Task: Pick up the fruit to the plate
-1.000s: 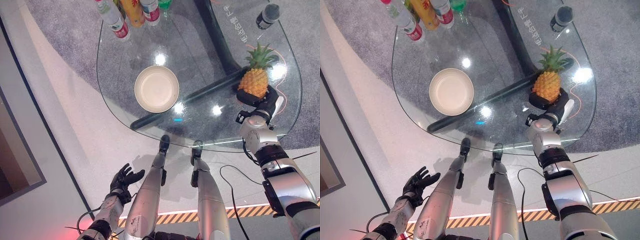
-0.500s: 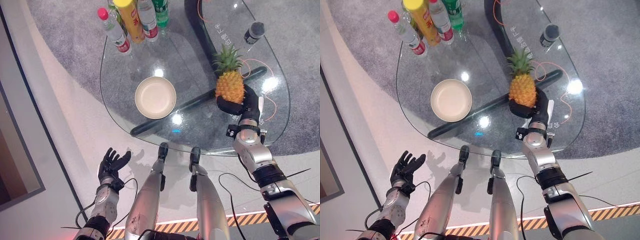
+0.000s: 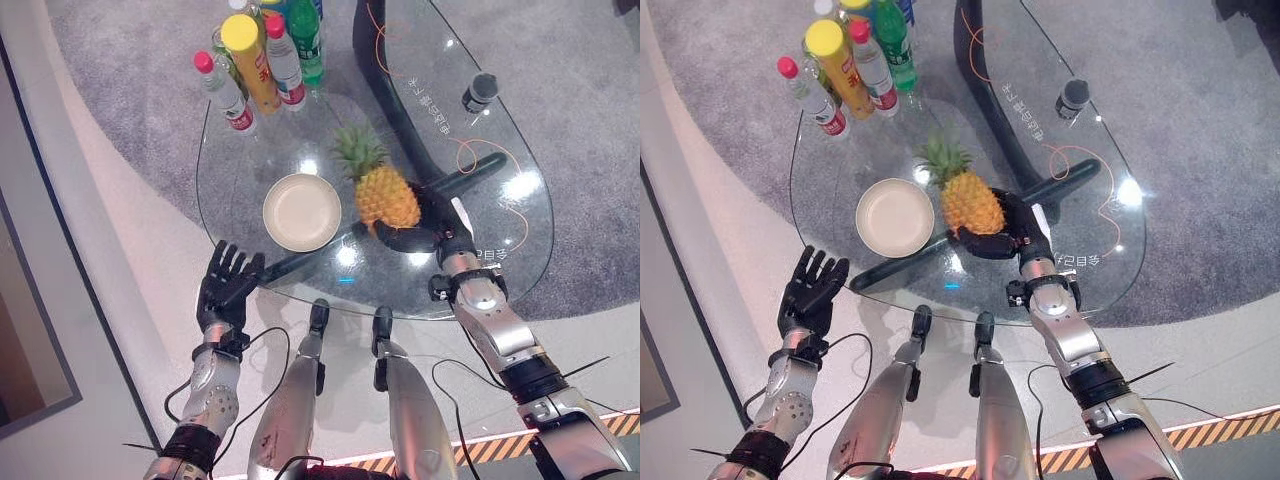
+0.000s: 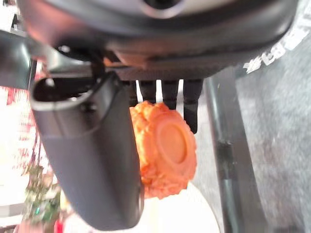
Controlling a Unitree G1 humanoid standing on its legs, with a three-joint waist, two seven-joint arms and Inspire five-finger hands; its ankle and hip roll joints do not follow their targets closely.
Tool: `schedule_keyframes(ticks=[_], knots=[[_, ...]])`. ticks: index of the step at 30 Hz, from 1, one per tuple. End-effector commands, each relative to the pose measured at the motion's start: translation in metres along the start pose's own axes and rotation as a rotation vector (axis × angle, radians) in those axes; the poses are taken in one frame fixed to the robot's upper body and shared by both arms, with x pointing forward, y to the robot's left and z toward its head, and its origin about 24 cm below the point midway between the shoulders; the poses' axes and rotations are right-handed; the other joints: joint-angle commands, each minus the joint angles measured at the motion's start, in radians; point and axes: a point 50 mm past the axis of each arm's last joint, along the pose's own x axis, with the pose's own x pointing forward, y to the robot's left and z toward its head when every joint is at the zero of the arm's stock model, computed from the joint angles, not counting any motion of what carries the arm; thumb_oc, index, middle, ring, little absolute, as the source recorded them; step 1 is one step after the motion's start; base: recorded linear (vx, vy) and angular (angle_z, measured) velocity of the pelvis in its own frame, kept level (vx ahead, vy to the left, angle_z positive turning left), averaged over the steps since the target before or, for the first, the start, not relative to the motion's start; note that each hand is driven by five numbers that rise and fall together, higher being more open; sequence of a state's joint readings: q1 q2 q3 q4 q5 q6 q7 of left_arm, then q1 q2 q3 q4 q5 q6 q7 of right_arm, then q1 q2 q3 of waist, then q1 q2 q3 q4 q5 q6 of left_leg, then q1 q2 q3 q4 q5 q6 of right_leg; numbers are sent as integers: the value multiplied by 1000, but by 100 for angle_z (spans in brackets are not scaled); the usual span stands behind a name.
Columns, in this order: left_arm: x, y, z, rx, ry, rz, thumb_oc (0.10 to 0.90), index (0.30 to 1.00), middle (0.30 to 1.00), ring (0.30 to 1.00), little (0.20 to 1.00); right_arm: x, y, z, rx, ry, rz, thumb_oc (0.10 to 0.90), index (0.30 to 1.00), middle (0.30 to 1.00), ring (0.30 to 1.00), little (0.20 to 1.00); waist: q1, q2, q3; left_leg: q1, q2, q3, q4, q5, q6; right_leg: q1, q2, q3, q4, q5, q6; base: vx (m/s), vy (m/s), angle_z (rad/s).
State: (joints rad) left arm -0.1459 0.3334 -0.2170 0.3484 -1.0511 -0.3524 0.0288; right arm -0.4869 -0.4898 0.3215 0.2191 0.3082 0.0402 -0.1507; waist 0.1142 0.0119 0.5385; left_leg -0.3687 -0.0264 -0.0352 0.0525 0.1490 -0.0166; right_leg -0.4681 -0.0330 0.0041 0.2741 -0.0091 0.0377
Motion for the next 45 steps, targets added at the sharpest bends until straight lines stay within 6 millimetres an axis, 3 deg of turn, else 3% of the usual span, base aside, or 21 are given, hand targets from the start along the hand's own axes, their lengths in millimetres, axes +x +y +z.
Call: schedule_keyframes(ticks=[1,8,17,34,45], knots=[[3,-35,31,-48,-89,-262,800,900,900,900,900,-9,7,92,-39,-467,165,100,300,300,300,200,-15,-1,-18,10,-80,-57,102,-124,26,103,1,-89,-106,38,28,0,0,0],[3,-72,43,-151,-72,-470,800,900,900,900,900,-16,24,97,-97,-505,326,100,300,300,300,200,-15,-7,-18,4,-84,-56,100,-123,30,99,2,-86,-113,43,35,0,0,0],[1,-98,52,-248,-47,-619,800,900,900,900,900,-25,45,95,-145,-499,539,100,300,300,300,200,-10,-20,-18,-5,-88,-65,107,-125,32,98,3,-79,-115,46,42,2,-20,6],[-5,-115,52,-286,-11,-710,800,900,900,900,900,-41,84,82,-247,-430,981,100,300,300,300,200,12,-43,-18,-11,-94,-95,125,-135,32,103,8,-73,-110,44,46,13,-13,4],[-10,-117,34,-279,92,-691,800,900,900,900,900,-51,110,97,-212,-506,1124,100,300,300,300,200,32,-41,-18,-27,-103,-117,146,-142,35,93,7,-77,-103,44,45,17,-8,1]])
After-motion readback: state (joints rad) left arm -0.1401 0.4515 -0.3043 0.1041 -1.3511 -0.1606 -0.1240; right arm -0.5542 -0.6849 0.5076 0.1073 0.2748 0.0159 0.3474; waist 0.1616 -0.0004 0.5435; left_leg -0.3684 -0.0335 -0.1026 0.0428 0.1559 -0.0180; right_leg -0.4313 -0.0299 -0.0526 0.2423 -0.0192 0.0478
